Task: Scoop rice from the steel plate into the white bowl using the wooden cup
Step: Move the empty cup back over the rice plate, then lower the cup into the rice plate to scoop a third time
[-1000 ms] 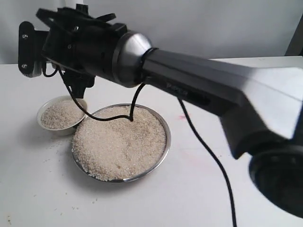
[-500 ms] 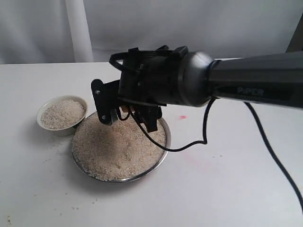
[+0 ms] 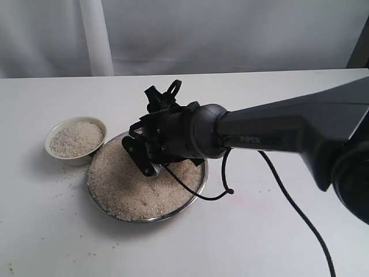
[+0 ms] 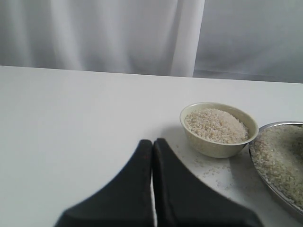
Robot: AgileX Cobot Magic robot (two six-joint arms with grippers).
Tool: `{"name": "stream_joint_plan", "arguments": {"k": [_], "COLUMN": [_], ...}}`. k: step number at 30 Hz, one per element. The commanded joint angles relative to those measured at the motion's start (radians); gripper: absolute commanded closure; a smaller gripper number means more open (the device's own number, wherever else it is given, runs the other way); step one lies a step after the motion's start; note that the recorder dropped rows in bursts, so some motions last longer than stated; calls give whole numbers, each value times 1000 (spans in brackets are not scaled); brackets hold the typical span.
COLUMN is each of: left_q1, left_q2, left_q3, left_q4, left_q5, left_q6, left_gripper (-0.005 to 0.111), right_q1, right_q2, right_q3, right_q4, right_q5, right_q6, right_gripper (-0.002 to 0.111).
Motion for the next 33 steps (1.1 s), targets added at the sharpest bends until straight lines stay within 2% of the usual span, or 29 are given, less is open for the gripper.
{"name": "stream_joint_plan", "arguments": {"k": [1, 13, 27, 33], "left_q1": [-6, -6, -6, -6], "left_q2": [0, 0, 0, 0], "left_q3": [1, 1, 1, 1], "left_q4": [-1, -1, -1, -1], "left_q5": [-8, -8, -8, -8], "left_q6": [-2, -2, -2, -2], "left_gripper": [107, 107, 107, 107], "right_q1": [-7, 67, 91, 74], "right_q2": [30, 106, 100, 74], "right_q3": [2, -139, -147, -147], "right_q4": [-13, 55, 383, 554], "right_q5": [-2, -8, -74, -113], "right_q6": [-1, -3, -42, 27], "right_gripper": [108, 108, 108, 108]}}
